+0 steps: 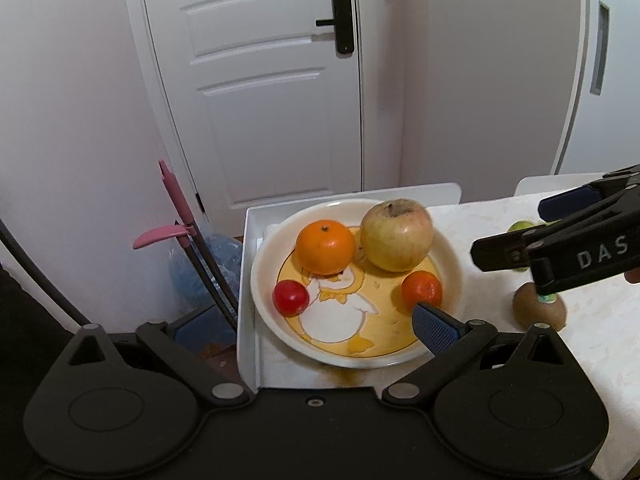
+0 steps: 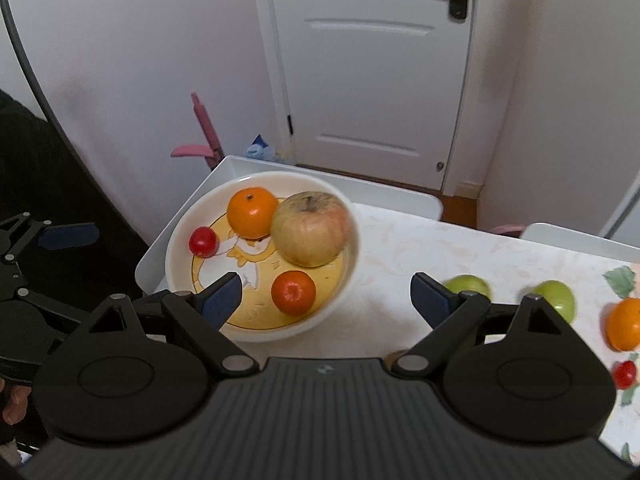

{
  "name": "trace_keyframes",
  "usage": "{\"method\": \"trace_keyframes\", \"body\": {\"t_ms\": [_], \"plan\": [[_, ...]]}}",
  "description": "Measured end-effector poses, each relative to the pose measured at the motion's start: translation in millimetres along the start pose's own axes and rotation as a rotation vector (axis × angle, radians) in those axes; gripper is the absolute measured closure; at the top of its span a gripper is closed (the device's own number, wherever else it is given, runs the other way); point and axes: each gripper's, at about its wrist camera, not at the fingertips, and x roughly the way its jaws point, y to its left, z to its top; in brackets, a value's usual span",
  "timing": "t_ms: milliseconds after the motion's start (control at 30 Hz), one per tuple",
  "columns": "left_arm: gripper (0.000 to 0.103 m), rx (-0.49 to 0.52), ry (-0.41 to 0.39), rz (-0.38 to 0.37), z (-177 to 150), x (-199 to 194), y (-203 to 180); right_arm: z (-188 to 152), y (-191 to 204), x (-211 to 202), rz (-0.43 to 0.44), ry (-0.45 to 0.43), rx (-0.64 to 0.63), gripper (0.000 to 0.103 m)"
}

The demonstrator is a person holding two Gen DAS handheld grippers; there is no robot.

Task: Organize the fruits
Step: 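Withdraw both tools from the bowl back over the table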

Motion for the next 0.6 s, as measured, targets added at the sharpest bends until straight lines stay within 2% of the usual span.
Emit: {"method": "trace_keyframes", "body": {"t_ms": [367,600], "plan": [[0.000,-0.044,-0.047,0.049,3.2,-49.0,-51.5,-29.9,-60.4,-65.5,-0.026,-0.051,0.009,0.000],[0.000,-0.089,-0.045,0.060,2.8,-62.6,-93.5,-52.1,-105.3,-86.7,-0.040,-0.057,-0.003,0.000]]}}
